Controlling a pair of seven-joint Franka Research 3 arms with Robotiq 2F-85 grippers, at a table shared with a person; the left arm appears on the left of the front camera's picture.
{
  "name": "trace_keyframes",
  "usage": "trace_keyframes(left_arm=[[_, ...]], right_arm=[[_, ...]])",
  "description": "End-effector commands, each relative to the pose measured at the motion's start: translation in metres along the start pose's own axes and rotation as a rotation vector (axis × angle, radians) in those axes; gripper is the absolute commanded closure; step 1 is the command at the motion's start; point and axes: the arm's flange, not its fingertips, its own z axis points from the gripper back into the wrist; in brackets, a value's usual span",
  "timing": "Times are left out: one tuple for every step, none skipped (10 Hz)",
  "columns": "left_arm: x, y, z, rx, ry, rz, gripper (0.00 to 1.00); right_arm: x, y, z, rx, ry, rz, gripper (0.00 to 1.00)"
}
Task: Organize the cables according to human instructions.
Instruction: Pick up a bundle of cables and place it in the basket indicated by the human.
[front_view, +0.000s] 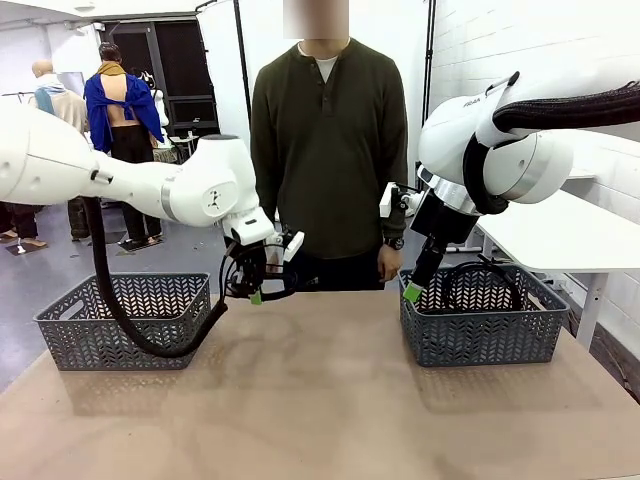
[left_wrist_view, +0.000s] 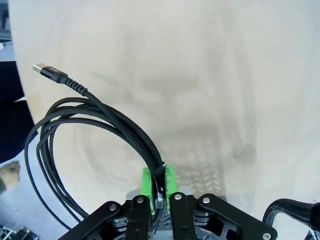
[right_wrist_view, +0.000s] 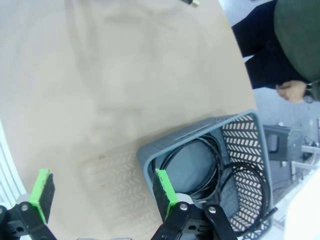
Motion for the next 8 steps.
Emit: trace_keyframes(left_arm=[[-0.003, -0.014, 0.029, -0.013, 0.002, -0.006, 1.00], [-0.009, -0.018, 0.047, -0.039, 0.001, -0.014, 1.00], [-0.018, -0.023, 0.065, -0.029, 0.019, 0.014, 1.00], [-0.028, -0.027, 0.083, -0.014, 0.022, 0.042, 1.00], [-0.037, -0.031, 0.102, 0.006, 0.033, 0.057, 1.00], [-0.050, -0.037, 0.113, 0.026, 0.063, 0.066, 1.00], [-0.064, -0.043, 0.120, 0.021, 0.066, 0.056, 1.00], [-0.080, -0.048, 0.124, 0.026, 0.061, 0.063, 1.00]], right_arm=[[0.000, 0.001, 0.000, -0.001, 0.001, -0.005, 0.00], [0.000, 0.001, 0.000, -0.001, 0.001, -0.005, 0.00], [0.000, 0.001, 0.000, -0.001, 0.001, -0.005, 0.00], [0.000, 0.001, 0.000, -0.001, 0.001, -0.005, 0.00], [0.000, 0.001, 0.000, -0.001, 0.001, -0.005, 0.00], [0.000, 0.001, 0.000, -0.001, 0.001, -0.005, 0.00], [0.000, 0.001, 0.000, -0.001, 0.001, -0.005, 0.00], [0.000, 0.001, 0.000, -0.001, 0.001, -0.005, 0.00]])
